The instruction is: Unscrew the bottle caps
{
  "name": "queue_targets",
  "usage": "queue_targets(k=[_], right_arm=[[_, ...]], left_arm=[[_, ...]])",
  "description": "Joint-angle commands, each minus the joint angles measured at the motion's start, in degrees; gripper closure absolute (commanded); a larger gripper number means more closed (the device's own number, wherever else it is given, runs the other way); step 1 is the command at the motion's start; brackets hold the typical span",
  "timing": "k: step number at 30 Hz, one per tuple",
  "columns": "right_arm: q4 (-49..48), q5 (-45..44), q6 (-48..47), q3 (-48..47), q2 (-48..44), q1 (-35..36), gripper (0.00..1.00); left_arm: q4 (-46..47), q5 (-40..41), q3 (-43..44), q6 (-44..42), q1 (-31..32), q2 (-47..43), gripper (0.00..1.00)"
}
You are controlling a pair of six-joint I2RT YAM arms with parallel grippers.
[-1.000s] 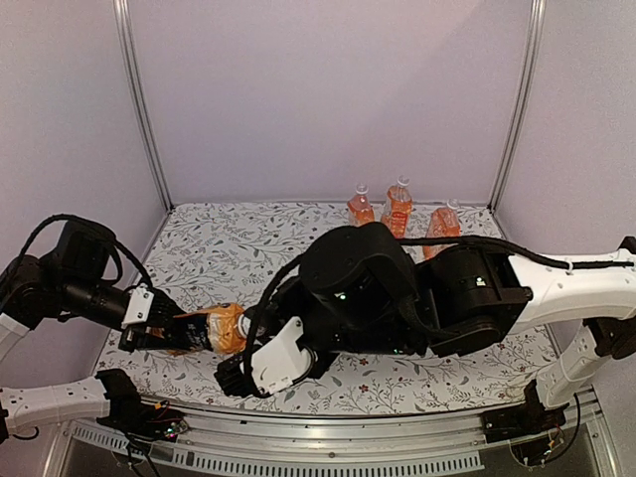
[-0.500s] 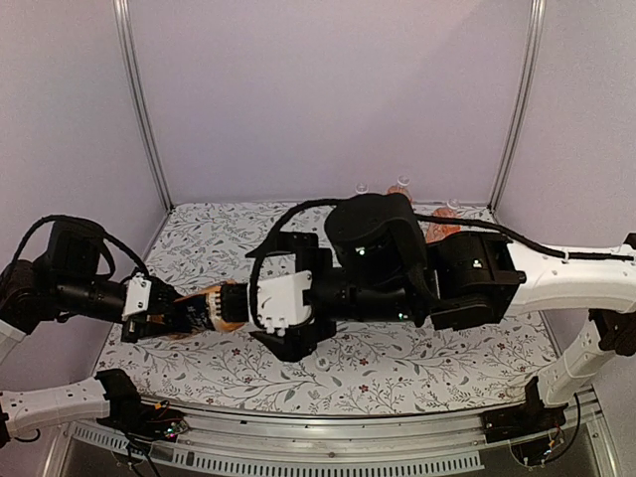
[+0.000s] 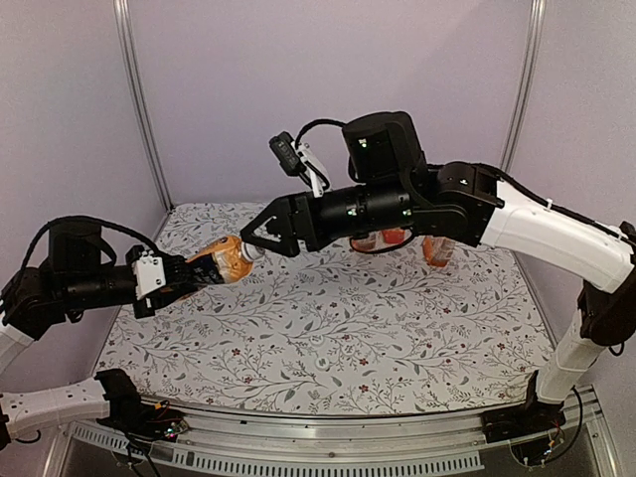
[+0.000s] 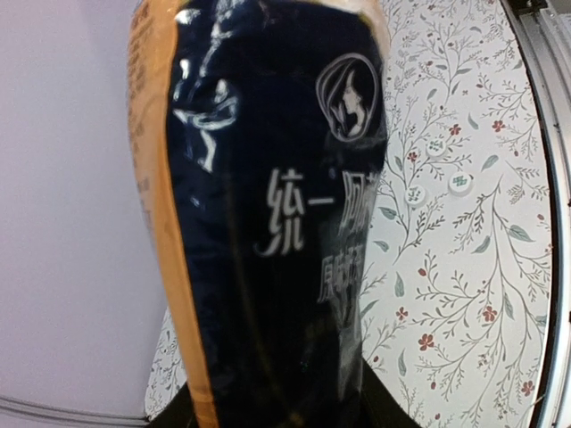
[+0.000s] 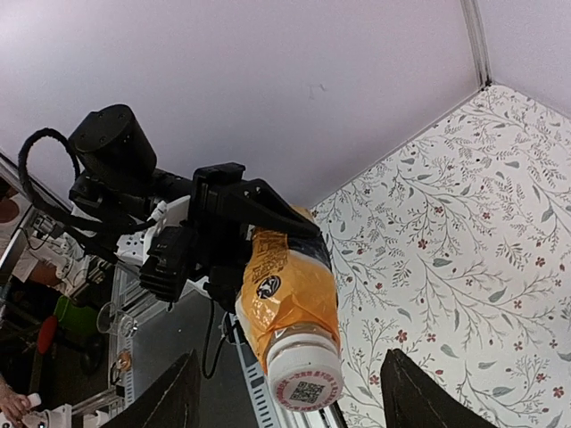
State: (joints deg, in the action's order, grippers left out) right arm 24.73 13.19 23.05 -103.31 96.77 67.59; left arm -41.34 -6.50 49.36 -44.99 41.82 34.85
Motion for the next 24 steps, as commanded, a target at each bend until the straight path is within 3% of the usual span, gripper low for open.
queue_targets(k=[1, 6, 16, 23, 24], right_arm=[[7.27, 2.77, 8.82, -1.83, 1.84, -0.17, 0.33], [8.79, 2.42, 8.08, -2.69, 2.49, -0.1, 0.5], [9.7, 3.61, 6.32, -6.16, 5.55, -0.18, 0.6], [10.95, 7.22, 5.0, -6.97, 6.41, -0.11, 0.98], [11.74, 7.58, 4.27, -7.11, 6.4, -0.15, 1.0]], left_arm=[[2.17, 1.53, -0.41, -0.93, 0.28, 0.59, 0.71], [2.15, 1.11, -0.3, -0.89, 0.28, 0.68, 0.71], [1.23, 0.18, 0.1, -1.26, 0.36, 0.66, 0.71], [1.34, 0.0, 0.6, -0.57, 0.31, 1.09, 0.72], [1.22, -0.02, 0.64, -0.2, 0.33, 1.1, 0.72]])
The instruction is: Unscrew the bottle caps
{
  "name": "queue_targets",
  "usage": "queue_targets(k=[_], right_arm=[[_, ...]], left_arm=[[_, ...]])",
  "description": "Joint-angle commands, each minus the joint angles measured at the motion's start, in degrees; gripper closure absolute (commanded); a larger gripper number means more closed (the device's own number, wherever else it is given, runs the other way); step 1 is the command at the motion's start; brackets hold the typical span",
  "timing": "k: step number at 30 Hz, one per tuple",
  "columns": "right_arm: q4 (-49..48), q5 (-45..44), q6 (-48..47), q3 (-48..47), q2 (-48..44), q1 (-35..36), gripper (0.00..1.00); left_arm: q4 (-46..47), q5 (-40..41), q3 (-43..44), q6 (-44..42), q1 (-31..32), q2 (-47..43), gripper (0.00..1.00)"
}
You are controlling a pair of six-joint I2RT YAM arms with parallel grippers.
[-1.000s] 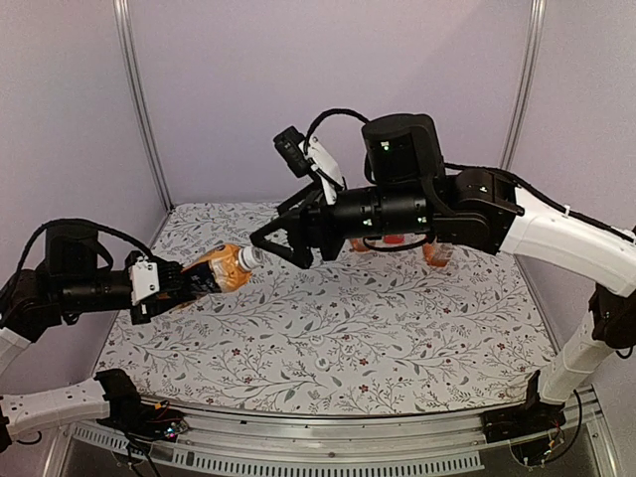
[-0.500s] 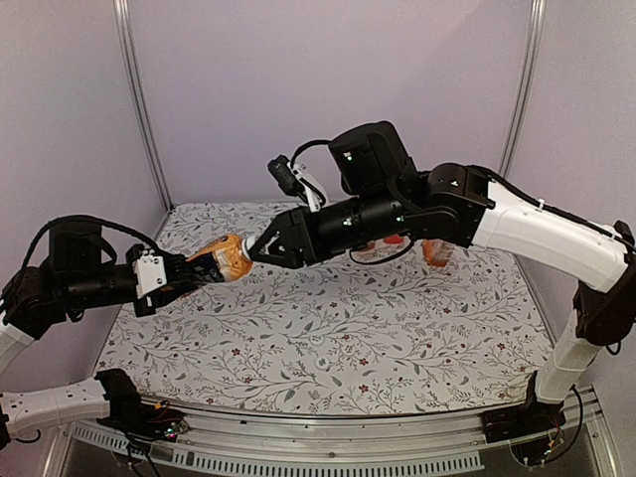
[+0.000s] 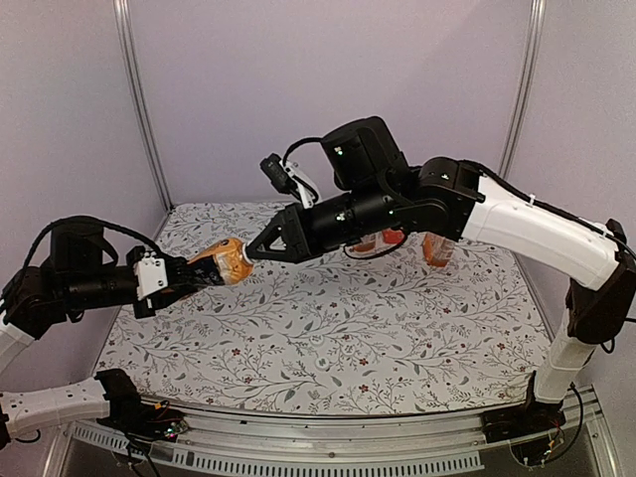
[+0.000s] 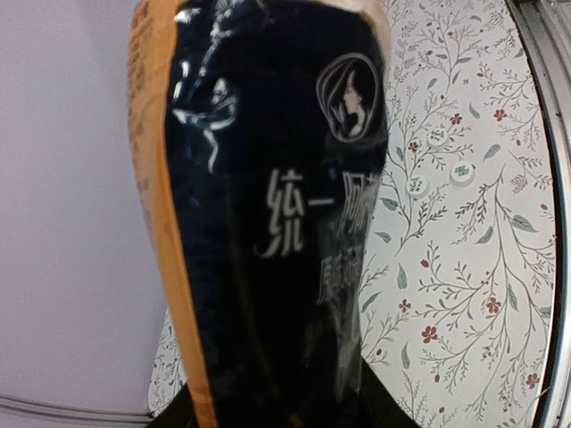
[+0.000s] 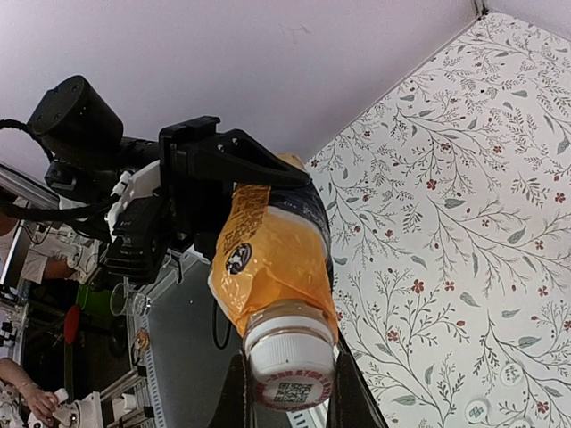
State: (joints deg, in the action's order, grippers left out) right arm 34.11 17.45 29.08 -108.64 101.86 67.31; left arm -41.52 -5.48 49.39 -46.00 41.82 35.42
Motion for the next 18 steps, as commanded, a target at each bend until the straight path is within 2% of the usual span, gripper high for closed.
queue_targets(k=[1, 3, 6, 9, 11, 15, 18], right_arm=[[3.42, 3.4, -3.47, -1.79, 1.21, 0.41, 1.0], [5.66, 1.02, -11.01, -0.25, -0.34, 2.05, 1.0], [5.41, -4.13, -30.26, 5.79, -4.68, 6.15, 1.0], [4.05, -15.22, -50.36, 12.71, -11.18, 10.05, 1.0], [1.39, -26.84, -60.98, 17.36, -14.73, 12.75, 1.0], [-8.03, -42.44, -86.11, 24.18, -18.82, 18.97, 1.0], [-11.44, -46.61, -95.92, 25.56, -19.24, 21.04, 1.0]], left_arm=[[1.13, -1.28, 0.69, 1.16, 0.3, 0.53, 0.72], [-0.88, -3.38, 1.12, 0.9, 0.29, 0.4, 0.73], [-10.24, -11.73, 2.74, -2.17, 0.36, 0.78, 0.73], [-19.33, -17.52, 4.12, -4.53, 0.32, 2.04, 0.73], [-24.58, -20.3, 4.65, -7.32, 0.36, 2.61, 0.74], [-27.71, -21.22, 4.58, -9.46, 0.36, 2.43, 0.74], [-28.25, -20.31, 4.5, -10.19, 0.36, 3.14, 0.74]])
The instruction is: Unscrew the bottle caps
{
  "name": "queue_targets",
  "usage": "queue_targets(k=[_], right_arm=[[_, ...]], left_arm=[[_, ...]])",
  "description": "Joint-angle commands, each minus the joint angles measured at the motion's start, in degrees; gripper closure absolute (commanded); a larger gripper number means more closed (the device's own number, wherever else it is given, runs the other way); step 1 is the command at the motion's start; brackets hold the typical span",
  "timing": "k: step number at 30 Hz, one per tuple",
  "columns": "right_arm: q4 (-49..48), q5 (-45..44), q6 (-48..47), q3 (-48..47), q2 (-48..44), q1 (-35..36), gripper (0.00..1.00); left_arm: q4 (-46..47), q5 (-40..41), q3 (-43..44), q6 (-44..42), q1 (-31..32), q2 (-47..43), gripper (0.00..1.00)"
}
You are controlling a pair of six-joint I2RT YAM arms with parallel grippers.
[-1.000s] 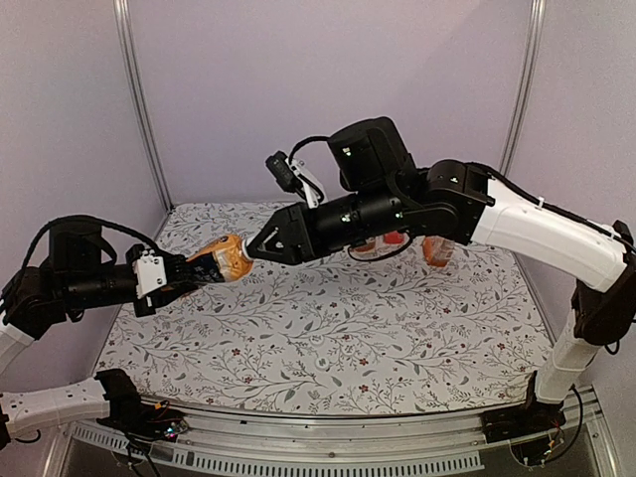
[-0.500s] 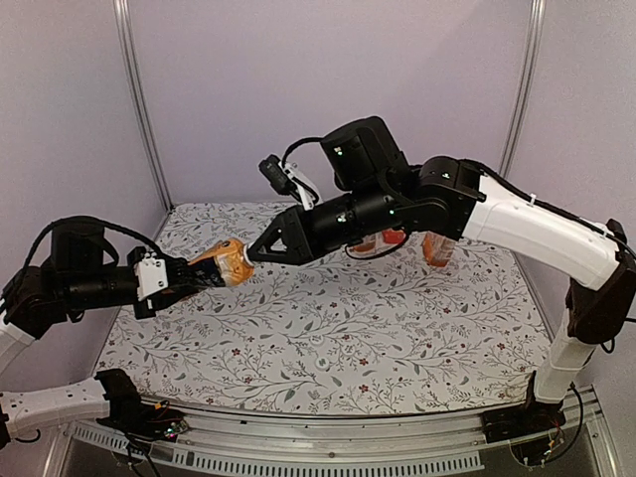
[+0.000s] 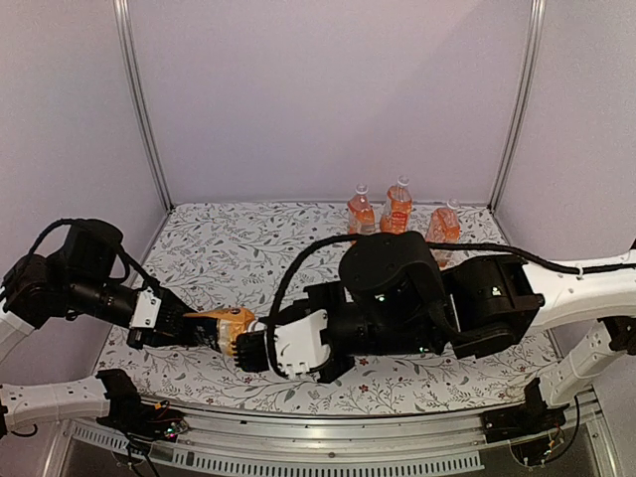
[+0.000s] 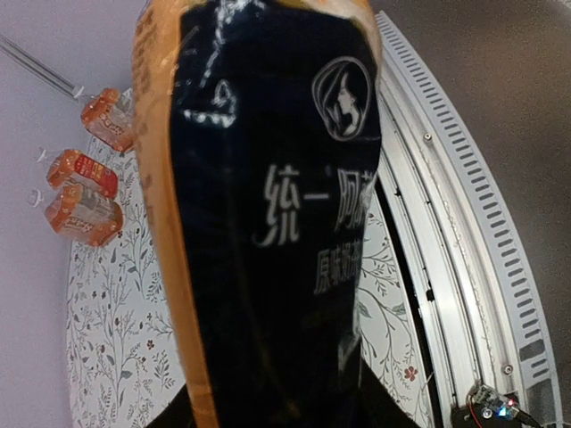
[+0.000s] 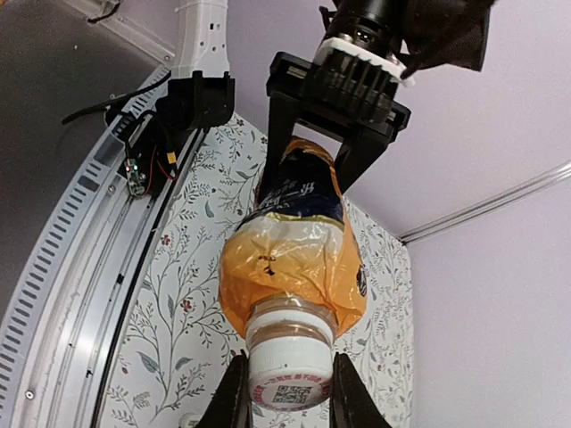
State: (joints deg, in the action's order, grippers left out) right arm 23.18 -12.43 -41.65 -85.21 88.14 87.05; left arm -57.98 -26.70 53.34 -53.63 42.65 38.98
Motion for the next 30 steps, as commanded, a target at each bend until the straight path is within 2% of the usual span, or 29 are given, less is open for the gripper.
queue_targets(k=[1, 11, 19, 20, 21, 23, 24, 28, 30], right_arm=[[-1.06, -16.72, -27.72, 2.15, -5.52, 1.7, 1.0], [-2.99, -15.07, -32.69, 7.07, -9.6, 2.16, 1.0], [-4.93, -10.08, -31.84, 6.0, -6.16, 2.16, 1.0], [-5.69, -9.58, -31.56, 5.74, -5.29, 2.16, 0.93], [-6.44, -9.21, -31.23, 5.53, -4.78, 2.12, 0.8], [-7.77, -9.17, -30.1, 5.41, -3.52, 2.12, 0.45], [-8.45, -9.46, -29.62, 5.4, -3.29, 2.08, 0.32], [-10.23, -9.57, -24.07, 5.32, -3.05, 1.4, 0.02], [-10.17, -8.69, -17.89, 4.96, -3.55, 0.69, 0.01]], left_arm=[[-11.74, 0.88, 0.49, -2.66, -0.47, -0.4, 0.74], [-11.61, 2.29, -1.0, -3.38, -0.47, -0.59, 0.76], [-10.21, -1.74, 0.67, -0.91, -0.47, 0.04, 0.75], [-10.13, -2.33, 0.85, -0.32, -0.42, 0.05, 0.75], [-9.91, -2.73, 1.02, 0.23, -0.46, 0.04, 0.76], [-9.13, -2.92, 1.44, 1.34, -0.47, -0.08, 0.76], [-8.62, -2.8, 1.56, 1.79, -0.47, -0.2, 0.76], [-5.72, -1.01, 1.56, 4.31, -0.47, -0.89, 0.77], [-3.02, 1.14, 1.04, 6.27, -0.47, -1.08, 0.78]])
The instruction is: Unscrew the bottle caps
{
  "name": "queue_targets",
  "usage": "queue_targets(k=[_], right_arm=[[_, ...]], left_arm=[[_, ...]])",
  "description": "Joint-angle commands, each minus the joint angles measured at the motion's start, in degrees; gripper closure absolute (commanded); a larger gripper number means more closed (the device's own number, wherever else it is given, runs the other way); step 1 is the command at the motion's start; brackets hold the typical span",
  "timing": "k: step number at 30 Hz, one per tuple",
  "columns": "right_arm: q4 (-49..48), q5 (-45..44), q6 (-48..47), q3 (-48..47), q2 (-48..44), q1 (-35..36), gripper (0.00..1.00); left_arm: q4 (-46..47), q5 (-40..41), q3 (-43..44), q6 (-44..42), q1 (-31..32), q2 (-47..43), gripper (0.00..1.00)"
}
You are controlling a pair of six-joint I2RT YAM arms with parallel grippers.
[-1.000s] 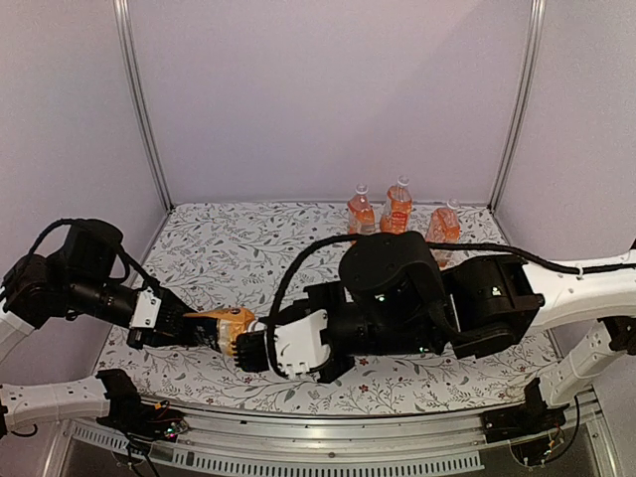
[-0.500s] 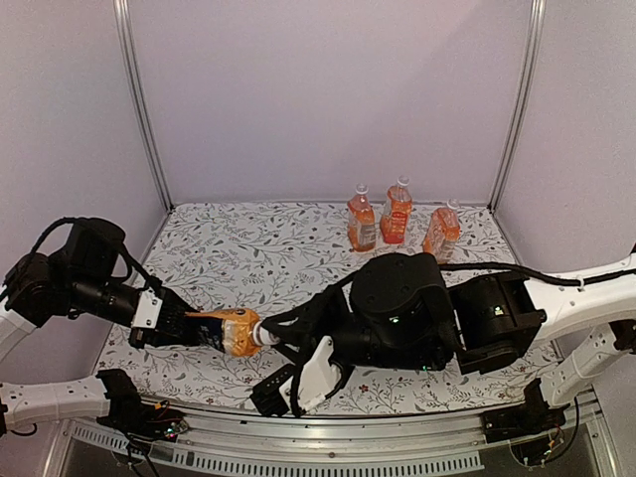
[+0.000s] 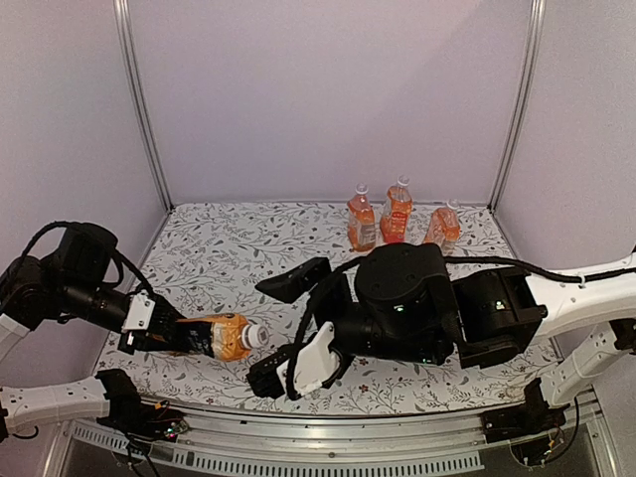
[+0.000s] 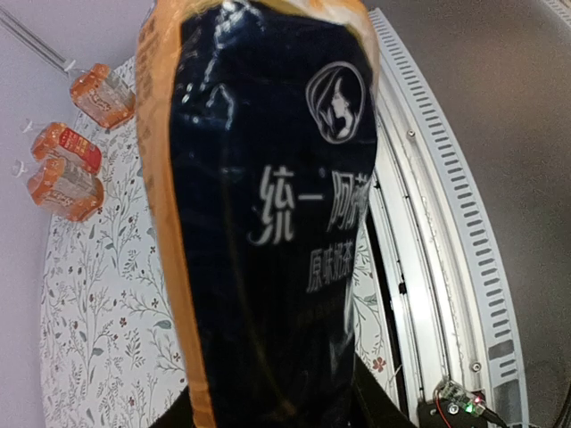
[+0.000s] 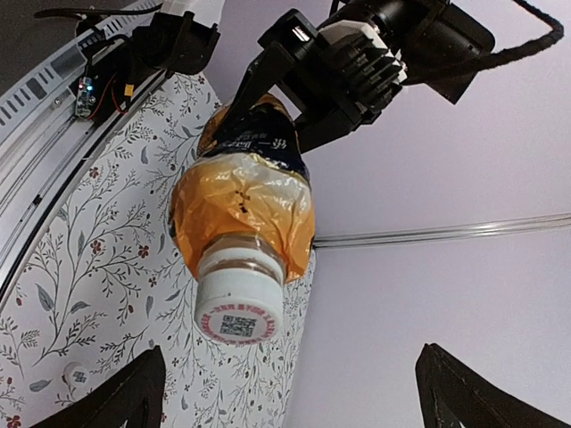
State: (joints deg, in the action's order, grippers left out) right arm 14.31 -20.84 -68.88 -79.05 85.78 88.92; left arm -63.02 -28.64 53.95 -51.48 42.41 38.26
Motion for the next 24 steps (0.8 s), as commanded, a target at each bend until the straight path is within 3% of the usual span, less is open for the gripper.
queue_targets(k=[1, 3, 6, 10, 12, 19, 24], right_arm=[[-0.75, 0.9, 12.4, -1.58, -1.42, -1.85, 0.01], [2.47, 8.82, 23.37, -3.13, -2.08, -5.0, 0.01], [6.37, 23.67, 47.07, -7.15, -2.2, -12.48, 0.01], [10.18, 32.27, 77.6, -13.39, 1.66, -21.94, 0.09], [10.9, 35.27, 86.13, -14.94, 3.97, -23.38, 0.14], [14.38, 41.25, 94.96, -21.54, 12.33, -23.57, 0.08], [15.22, 42.52, 95.26, -24.21, 14.91, -23.55, 0.24]], left_arm=[[3.93, 4.79, 0.0, 5.18, -0.23, -0.64, 0.78], [8.83, 8.99, -1.34, 7.07, -0.23, -1.44, 0.78], [17.28, 17.15, -4.31, 8.44, -0.23, -3.08, 0.77], [24.27, 24.32, -7.02, 5.81, -0.23, -4.41, 0.77], [25.82, 26.76, -7.63, 5.3, -0.14, -4.14, 0.77], [26.14, 26.71, -7.81, 4.53, -0.05, -3.73, 0.77], [25.87, 26.31, -7.81, 4.19, -0.05, -3.87, 0.77]])
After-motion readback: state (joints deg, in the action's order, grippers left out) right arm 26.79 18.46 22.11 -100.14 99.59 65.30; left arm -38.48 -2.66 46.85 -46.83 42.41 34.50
